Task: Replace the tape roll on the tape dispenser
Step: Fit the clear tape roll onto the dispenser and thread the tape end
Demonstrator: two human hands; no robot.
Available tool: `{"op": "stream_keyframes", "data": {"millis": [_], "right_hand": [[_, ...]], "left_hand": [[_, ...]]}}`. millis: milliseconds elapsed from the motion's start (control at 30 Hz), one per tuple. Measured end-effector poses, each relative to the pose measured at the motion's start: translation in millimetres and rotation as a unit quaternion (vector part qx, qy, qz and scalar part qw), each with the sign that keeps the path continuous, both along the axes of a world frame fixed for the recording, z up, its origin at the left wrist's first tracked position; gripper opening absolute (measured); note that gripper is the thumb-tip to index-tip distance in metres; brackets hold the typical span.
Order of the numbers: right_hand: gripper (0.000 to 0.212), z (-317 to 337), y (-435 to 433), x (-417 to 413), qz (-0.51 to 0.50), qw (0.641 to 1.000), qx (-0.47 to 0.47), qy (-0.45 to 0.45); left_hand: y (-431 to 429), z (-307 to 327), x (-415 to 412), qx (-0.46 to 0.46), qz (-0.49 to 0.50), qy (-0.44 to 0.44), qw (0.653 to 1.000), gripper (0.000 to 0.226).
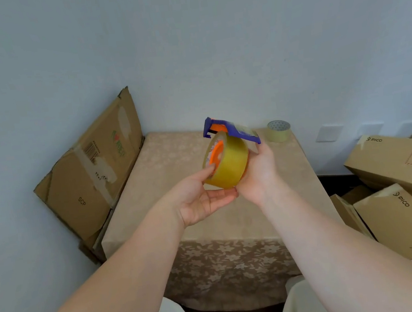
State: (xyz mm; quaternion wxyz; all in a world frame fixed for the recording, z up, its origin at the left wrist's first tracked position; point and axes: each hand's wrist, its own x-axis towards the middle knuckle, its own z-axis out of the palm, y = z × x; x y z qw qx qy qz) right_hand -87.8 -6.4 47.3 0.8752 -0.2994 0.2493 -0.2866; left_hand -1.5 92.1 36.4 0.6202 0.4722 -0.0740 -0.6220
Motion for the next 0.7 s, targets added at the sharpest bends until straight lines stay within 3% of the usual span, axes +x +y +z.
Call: {"op": "stream_keyframes", "data": {"millis": [167,300,433,567,700], "right_hand": [[0.069,6,2,-9,0.057,0.998,0.025,-0.03],[0.057,15,5,-16,0.109,0.993,0.009,-0.036],[0.071,16,-1,-24,0.125,0.992,0.017,-0.018],[0.043,16,0,-28,0.154,0.988,-0.026,0.0],[0.017,19,3,-34,0.208,0.973,-0.092,-0.037]], "left_hand": [[1,2,2,-0.007,0.03,0.002,1.0,0.035],[4,3,5,0.002,0.002,-0.044,0.999,0.02],[8,9,10,-0.005,-0.036,-0.127,0.991,0.012],[11,14,18,-0.004,-0.081,-0.242,0.967,0.03],[13,19,24,-0.047,-0.081,-0.256,0.962,0.039]]}}
